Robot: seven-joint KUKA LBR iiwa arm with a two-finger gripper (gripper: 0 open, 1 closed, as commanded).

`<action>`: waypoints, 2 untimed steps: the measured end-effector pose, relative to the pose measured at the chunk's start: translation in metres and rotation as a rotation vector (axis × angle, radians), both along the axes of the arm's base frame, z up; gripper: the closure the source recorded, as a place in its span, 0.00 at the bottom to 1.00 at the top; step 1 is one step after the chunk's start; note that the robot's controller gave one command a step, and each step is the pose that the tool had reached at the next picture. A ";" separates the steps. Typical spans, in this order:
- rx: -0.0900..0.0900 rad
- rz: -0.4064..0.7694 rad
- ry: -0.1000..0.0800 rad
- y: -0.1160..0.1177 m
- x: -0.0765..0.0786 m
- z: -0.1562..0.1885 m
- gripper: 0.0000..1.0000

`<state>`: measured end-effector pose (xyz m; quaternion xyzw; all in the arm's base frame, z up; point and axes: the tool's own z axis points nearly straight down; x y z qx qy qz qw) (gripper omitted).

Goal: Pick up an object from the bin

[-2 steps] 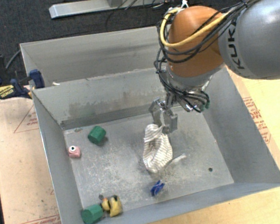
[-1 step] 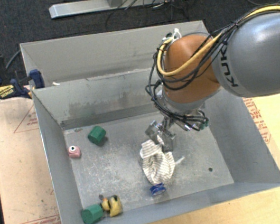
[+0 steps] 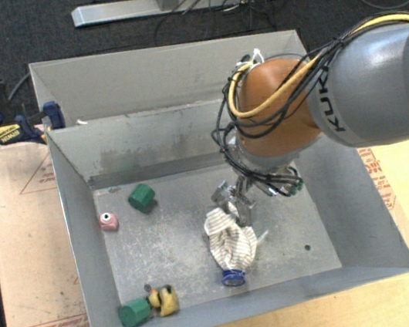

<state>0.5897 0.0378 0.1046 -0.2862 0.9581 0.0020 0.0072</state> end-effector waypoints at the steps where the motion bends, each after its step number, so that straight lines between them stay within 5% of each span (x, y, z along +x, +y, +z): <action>1: 0.000 -0.037 0.000 0.011 0.004 0.093 1.00; 2: 0.003 -0.018 -0.005 0.034 0.020 0.131 1.00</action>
Offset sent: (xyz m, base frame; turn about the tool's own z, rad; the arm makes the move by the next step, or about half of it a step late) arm 0.0192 0.0323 0.1299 0.0172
